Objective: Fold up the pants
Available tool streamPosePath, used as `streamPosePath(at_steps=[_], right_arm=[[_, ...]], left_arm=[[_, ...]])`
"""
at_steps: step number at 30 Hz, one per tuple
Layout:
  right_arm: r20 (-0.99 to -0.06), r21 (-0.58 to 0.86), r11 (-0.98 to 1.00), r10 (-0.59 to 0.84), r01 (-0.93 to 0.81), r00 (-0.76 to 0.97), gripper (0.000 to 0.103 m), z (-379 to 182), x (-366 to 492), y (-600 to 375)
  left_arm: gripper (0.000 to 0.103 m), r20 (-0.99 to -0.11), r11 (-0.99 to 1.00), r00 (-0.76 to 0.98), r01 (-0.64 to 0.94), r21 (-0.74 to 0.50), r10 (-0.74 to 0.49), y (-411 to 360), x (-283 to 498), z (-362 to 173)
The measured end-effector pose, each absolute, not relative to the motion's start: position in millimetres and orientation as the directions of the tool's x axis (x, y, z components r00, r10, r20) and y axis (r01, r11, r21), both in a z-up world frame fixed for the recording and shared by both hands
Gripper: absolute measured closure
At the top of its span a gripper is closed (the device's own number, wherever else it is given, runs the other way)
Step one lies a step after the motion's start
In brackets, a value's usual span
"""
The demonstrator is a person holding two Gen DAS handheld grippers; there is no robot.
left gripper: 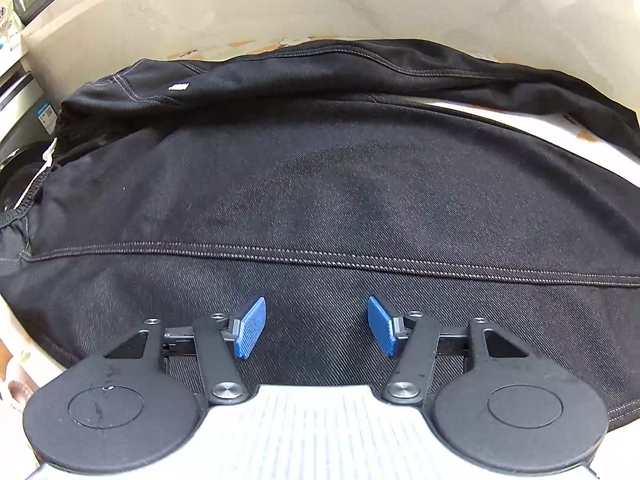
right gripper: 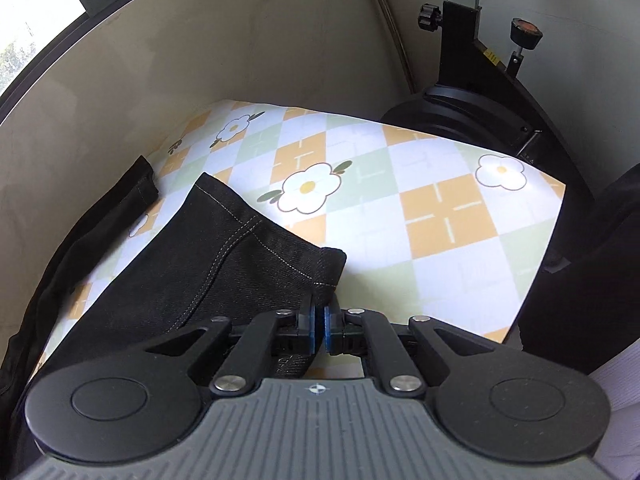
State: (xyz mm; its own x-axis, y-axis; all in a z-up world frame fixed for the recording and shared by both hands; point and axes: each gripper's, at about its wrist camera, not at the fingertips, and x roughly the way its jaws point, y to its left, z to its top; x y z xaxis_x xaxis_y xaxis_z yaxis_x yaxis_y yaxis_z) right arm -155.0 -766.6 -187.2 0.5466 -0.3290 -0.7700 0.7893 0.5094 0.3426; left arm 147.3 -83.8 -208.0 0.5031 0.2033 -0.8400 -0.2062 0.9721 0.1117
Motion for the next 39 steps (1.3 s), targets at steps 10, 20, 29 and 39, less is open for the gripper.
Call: streamPosePath(at_steps=[10, 20, 29, 39], right_arm=[[-0.769, 0.336, 0.504, -0.341, 0.796, 0.541, 0.099, -184, -185, -770], [-0.776, 0.339, 0.508, -0.324, 0.791, 0.541, 0.062, -148, -191, -768], [-0.642, 0.369, 0.662, -0.326, 0.652, 0.694, 0.061, -57, -106, -721], [-0.586, 0.429, 0.775, -0.151, 0.464, 0.796, 0.058, -44, 66, -598]], left_arm=[[0.043, -0.853, 0.983, 0.497, -0.156, 0.092, 0.159, -97, 112, -203], [0.041, -0.879, 0.988, 0.476, -0.142, -0.057, 0.017, -69, 107, -194], [0.041, -0.737, 0.95, 0.672, -0.176, -0.259, -0.077, 19, 143, -110], [0.039, -0.669, 0.908, 0.742, -0.309, -0.283, 0.044, 195, 223, -46]])
